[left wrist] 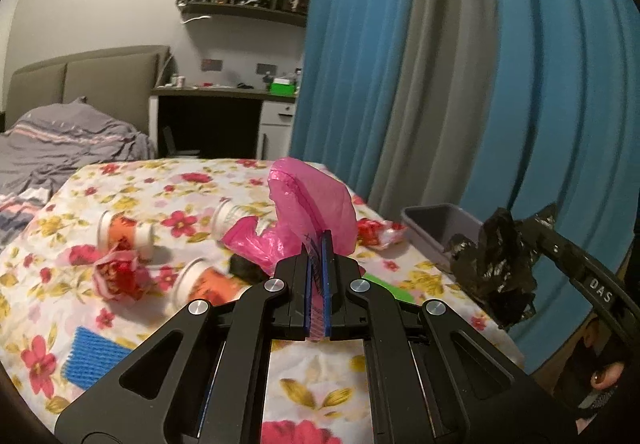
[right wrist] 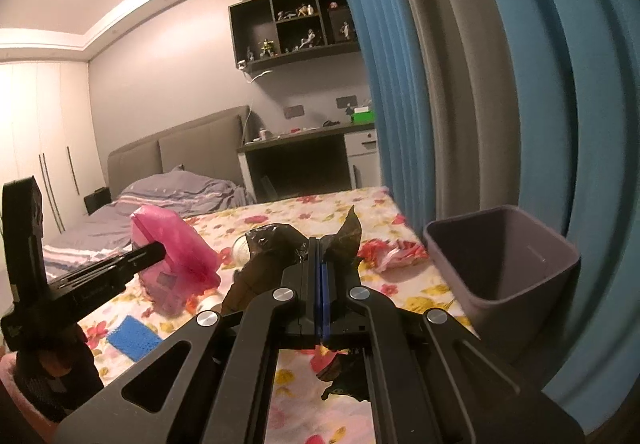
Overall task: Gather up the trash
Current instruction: 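Carry the pink bag and black bag over the gray bin with both tools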
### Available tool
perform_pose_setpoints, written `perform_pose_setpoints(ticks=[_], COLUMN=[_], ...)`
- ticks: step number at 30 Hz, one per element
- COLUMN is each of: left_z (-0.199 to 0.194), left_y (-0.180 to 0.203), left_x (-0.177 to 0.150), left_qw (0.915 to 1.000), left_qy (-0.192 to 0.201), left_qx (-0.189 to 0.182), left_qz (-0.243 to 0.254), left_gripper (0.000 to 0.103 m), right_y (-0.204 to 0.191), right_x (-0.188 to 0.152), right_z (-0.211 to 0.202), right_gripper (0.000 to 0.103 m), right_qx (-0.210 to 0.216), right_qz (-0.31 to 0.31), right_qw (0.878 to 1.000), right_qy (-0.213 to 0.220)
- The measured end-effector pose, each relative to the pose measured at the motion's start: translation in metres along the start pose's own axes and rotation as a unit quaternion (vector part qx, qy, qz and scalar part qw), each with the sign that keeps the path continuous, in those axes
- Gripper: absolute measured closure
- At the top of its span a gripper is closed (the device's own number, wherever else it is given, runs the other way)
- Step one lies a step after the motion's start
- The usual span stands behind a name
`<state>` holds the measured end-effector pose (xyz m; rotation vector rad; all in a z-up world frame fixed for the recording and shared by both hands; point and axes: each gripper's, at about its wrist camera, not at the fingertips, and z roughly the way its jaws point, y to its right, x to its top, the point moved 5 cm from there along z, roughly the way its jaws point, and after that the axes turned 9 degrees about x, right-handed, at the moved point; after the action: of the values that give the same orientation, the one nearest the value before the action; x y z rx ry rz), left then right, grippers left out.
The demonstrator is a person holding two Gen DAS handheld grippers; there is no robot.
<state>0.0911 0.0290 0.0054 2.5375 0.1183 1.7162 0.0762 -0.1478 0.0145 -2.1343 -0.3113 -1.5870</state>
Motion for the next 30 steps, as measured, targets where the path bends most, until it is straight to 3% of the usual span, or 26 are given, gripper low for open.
perform_pose_setpoints(ticks=[14,23,30], left_z=[0.040,0.090,0.123], left_y=[0.092,0.165,0.209], left_x=[0.023,0.032,0.029], left_qw=[0.9960,0.9886,0.9824], left_qy=[0.000,-0.012,-0.017], left_qx=[-0.084,-0.142,-0.174], left_qz=[0.029,0.047,0.065], left_gripper=[0.100,0.100,0.100], right_y=[0.069,0.142,0.173], right_x=[0.037,0.062,0.066], right_z=[-0.006,0.001,0.017], right_gripper=[0.102,0.102,0.102], right_qx=[-0.062,-0.104,-0.119], right_qz=[0.000,0.038,0.045], right_qw=[0.997,0.992,0.990], right_qy=[0.040,0.062,0.055])
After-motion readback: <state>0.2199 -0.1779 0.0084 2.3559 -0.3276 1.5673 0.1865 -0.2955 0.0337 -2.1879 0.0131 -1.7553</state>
